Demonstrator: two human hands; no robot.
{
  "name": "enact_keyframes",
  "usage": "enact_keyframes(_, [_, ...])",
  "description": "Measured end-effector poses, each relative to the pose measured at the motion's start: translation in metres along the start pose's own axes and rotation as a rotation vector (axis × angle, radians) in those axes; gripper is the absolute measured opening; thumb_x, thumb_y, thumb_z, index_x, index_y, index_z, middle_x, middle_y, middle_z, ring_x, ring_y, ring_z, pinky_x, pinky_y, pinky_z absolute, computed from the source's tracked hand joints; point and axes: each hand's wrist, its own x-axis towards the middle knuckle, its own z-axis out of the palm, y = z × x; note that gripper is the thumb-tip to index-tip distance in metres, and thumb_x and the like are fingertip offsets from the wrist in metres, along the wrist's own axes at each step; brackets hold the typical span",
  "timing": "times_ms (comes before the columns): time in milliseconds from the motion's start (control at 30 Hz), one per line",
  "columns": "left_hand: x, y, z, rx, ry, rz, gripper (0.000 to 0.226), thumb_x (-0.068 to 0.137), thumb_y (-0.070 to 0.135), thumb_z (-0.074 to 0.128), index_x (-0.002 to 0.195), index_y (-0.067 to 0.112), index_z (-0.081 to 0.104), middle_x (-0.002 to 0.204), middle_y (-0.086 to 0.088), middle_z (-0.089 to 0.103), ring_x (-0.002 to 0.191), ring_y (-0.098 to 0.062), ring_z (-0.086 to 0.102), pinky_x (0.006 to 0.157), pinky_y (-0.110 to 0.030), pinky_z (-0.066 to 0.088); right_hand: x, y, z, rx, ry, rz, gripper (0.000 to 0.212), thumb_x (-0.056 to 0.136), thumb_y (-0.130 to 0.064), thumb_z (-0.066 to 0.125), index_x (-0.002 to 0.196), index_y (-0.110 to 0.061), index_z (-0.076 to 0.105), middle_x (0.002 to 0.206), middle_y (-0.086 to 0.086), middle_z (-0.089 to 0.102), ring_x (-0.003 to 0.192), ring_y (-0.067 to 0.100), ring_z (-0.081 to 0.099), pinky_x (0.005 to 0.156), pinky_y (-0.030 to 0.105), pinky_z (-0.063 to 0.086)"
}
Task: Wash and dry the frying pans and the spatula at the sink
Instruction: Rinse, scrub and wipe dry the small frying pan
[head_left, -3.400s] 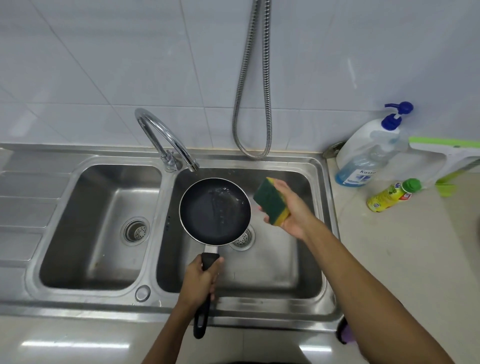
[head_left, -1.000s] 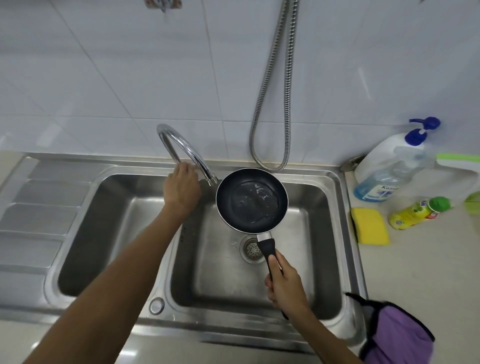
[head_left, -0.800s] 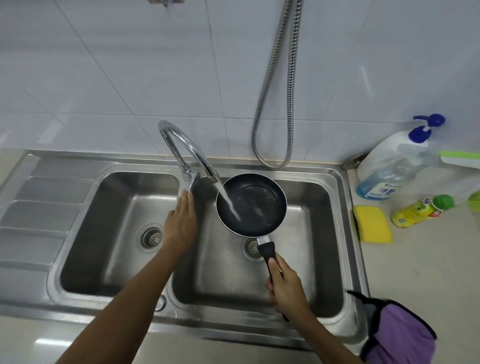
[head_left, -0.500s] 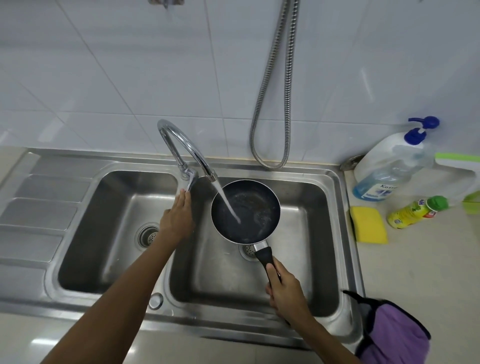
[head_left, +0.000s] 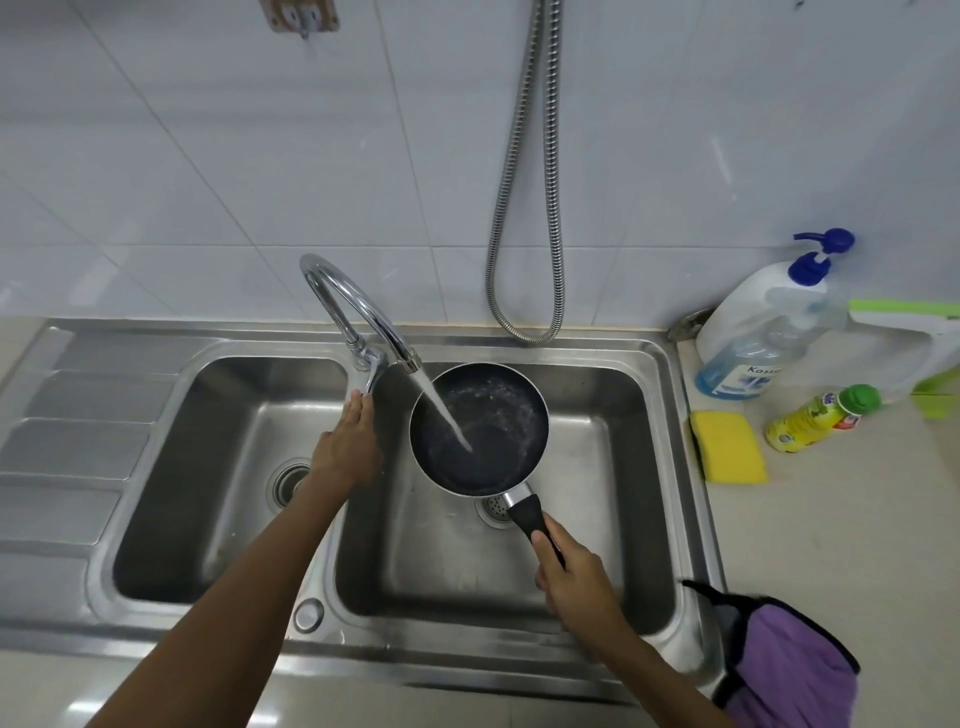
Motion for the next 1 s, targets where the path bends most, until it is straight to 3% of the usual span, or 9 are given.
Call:
enact_keyframes(133, [0.006,-0.007,0.005,-0.106,0.010,0.016,0.075,0.096,0.009,0.050,0.159,0.005,0.009,0.170,-0.010,0.001,0.130,-0.045,0.052,0.099,-0.051,0.046,-0.001,0.004,-0.002,0.029,0.037,0.026,0.034,0.105,-0.039,0.045,0.136,-0.053,0.051,0.055,-0.002,0.049,0.048,0.006,0.045,0.050,0.026,0.039])
enact_keyframes(300, [0.005,-0.006,0.001,-0.223,0.041,0.055,0.069,0.097,-0.001,0.046,0.159,0.003,0.014,0.168,-0.019,0.006,0.146,-0.041,0.035,0.113,-0.044,0.035,0.012,-0.006,0.004,0.041,0.011,0.024,0.041,0.102,-0.040,0.051,0.141,-0.052,0.046,0.061,0.000,0.057,0.052,0.008,0.052,0.052,0.026,0.045])
enact_keyframes(367, [0.003,-0.003,0.000,-0.254,0.072,0.052,0.068,0.096,-0.003,0.047,0.158,0.006,0.019,0.167,-0.020,0.011,0.142,-0.044,0.039,0.111,-0.044,0.037,0.005,-0.005,0.000,0.022,-0.021,0.006,0.040,0.101,-0.037,0.054,0.139,-0.050,0.048,0.065,0.001,0.062,0.056,0.008,0.056,0.055,0.027,0.049])
enact_keyframes(467, [0.001,-0.001,0.000,-0.296,0.102,0.029,0.072,0.093,-0.007,0.048,0.158,0.009,0.023,0.167,-0.020,0.014,0.139,-0.045,0.044,0.110,-0.045,0.038,-0.006,0.004,-0.012,0.032,-0.046,-0.012,0.037,0.101,-0.033,0.055,0.137,-0.045,0.053,0.061,-0.002,0.056,0.052,0.005,0.049,0.053,0.025,0.043])
enact_keyframes(633, [-0.002,0.000,0.000,-0.327,0.065,-0.034,0.077,0.090,-0.006,0.047,0.160,0.011,0.019,0.166,-0.023,0.015,0.145,-0.042,0.036,0.113,-0.045,0.035,0.010,0.011,-0.012,0.015,0.029,0.026,0.040,0.100,-0.038,0.053,0.134,-0.059,0.048,0.060,-0.002,0.058,0.051,0.005,0.052,0.056,0.029,0.045])
enact_keyframes(767, [-0.005,0.001,-0.002,-0.352,0.055,-0.048,0.077,0.091,-0.005,0.046,0.160,0.014,0.018,0.166,-0.020,0.018,0.148,-0.039,0.031,0.117,-0.045,0.031,0.014,0.001,-0.001,0.016,-0.011,0.007,0.040,0.100,-0.037,0.053,0.137,-0.053,0.048,0.063,-0.001,0.059,0.053,0.006,0.055,0.055,0.027,0.046])
enact_keyframes(900, [-0.007,0.005,-0.008,-0.394,0.063,-0.038,0.072,0.092,-0.006,0.044,0.159,0.013,0.024,0.163,-0.019,0.027,0.143,-0.042,0.039,0.114,-0.045,0.034,-0.002,0.014,-0.008,0.031,-0.030,-0.009,0.037,0.101,-0.034,0.055,0.132,-0.053,0.053,0.061,-0.001,0.058,0.052,0.006,0.052,0.054,0.029,0.046])
enact_keyframes(1000, [-0.002,0.001,-0.007,-0.557,0.087,-0.090,0.066,0.092,-0.001,0.046,0.154,0.018,0.039,0.148,-0.014,0.053,0.120,-0.038,0.061,0.101,-0.044,0.049,0.000,0.021,-0.022,-0.038,-0.004,-0.006,0.040,0.100,-0.036,0.055,0.133,-0.057,0.050,0.062,-0.002,0.058,0.054,0.008,0.053,0.057,0.039,0.050])
